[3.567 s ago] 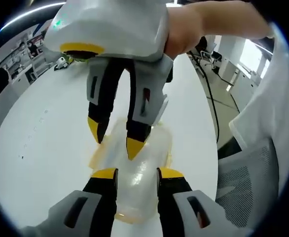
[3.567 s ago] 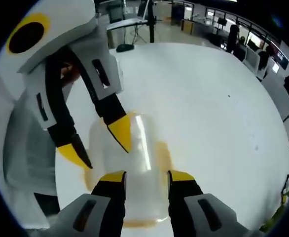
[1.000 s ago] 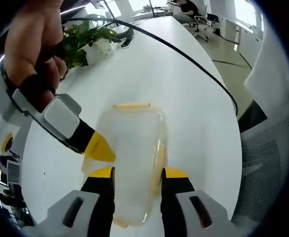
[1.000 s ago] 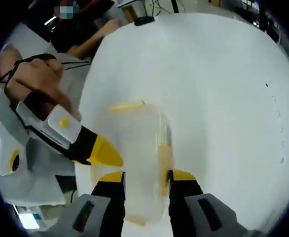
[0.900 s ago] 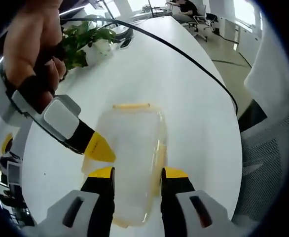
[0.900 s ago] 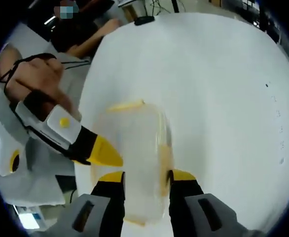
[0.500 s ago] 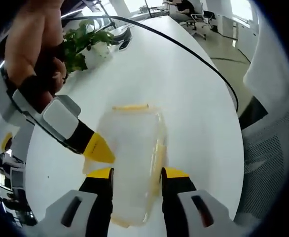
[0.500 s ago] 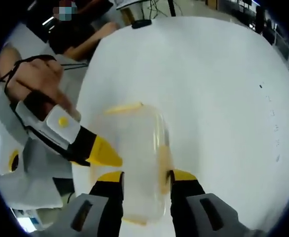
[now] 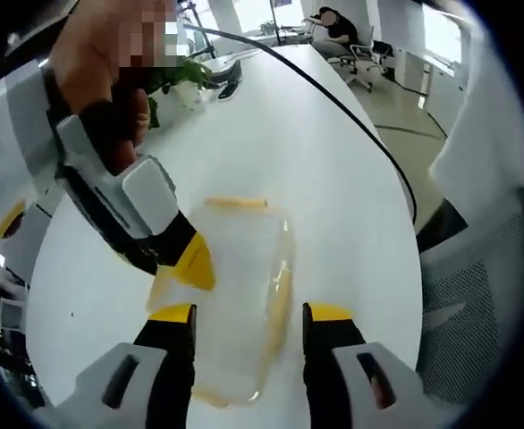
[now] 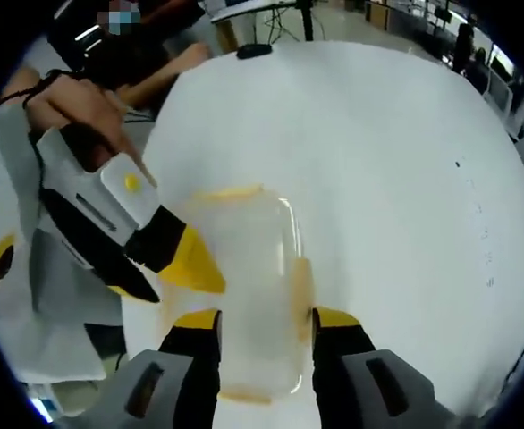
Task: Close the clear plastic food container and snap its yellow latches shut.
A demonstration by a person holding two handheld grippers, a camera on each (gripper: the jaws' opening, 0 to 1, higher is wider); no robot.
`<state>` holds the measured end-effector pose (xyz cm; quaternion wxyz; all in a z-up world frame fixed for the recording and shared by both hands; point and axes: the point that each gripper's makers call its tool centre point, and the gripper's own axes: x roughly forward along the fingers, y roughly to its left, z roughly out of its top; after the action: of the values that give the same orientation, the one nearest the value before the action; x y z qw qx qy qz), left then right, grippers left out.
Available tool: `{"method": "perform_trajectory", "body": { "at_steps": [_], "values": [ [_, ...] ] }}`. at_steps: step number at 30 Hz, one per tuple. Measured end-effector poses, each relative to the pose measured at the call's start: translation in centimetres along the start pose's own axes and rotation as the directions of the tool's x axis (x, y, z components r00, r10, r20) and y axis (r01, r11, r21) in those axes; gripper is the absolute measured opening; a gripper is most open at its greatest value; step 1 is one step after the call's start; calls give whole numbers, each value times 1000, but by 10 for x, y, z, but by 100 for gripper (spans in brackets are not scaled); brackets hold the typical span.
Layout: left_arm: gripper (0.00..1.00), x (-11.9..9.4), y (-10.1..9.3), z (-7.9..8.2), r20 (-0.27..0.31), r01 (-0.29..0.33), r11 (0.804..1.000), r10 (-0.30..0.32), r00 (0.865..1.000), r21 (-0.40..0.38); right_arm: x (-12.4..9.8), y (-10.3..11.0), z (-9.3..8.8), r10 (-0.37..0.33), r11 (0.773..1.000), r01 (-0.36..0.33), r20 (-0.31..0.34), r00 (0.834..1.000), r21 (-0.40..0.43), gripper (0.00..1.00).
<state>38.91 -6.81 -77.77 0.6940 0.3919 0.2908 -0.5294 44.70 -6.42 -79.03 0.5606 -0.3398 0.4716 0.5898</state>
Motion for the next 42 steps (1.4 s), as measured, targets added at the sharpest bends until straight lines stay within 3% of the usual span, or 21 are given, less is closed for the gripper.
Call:
{"method": "perform_trajectory", "body": {
  "at_steps": [7,17,42],
  "values": [
    [55,-3,3,-10,-23,38,999,-38,999,-1,-5,5,1,-36,999,36,43,998,-3,42],
    [62,-5,9,-27,-66,59,998,-59,996,-8,-10,14,-12,-71,997,72,40,997,-19,48],
    [78,4,22,-38,-105,86,996,-83,991,24,-12,29,-36,-203,975,204,22,979,-84,63]
  ]
}}
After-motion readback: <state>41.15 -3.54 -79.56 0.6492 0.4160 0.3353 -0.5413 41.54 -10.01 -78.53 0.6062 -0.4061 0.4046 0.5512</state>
